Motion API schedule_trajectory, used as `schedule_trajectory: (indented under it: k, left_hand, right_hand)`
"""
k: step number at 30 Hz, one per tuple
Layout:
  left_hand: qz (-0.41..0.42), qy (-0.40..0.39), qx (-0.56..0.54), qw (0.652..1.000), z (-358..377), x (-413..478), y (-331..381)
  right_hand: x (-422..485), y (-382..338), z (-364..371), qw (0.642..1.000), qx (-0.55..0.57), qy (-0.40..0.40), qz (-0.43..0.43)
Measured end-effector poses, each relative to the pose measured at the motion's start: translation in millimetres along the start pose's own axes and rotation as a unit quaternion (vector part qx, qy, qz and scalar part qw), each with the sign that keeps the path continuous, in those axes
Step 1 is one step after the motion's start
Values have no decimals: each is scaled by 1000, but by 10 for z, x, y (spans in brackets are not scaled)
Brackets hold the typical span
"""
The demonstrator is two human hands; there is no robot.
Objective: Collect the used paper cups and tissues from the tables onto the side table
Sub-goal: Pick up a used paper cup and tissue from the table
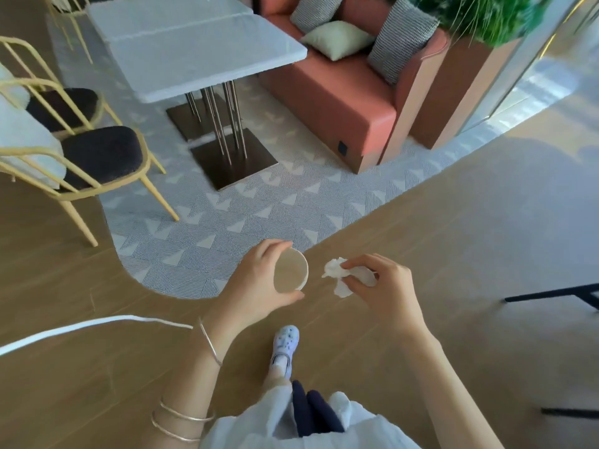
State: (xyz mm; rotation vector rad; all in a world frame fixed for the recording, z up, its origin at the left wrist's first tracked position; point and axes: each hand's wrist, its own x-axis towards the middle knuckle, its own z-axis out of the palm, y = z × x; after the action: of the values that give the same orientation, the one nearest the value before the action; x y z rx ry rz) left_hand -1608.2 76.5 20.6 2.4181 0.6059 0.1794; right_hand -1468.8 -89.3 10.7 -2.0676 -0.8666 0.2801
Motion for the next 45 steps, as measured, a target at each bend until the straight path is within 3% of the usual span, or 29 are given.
schedule_trajectory:
  k: [21,28,45]
  left_hand:
    - [194,-134,22,971,47,2910,390]
    - [211,-187,18,959,451,3485,629]
    - [244,-153,-8,958,1549,5093,2258]
  right_hand:
    - [1712,472,-585,964,-5,219,154]
    - [1970,928,-838,951,-1,233,202]
    - [3037,2256,-2713,950,-17,248,189]
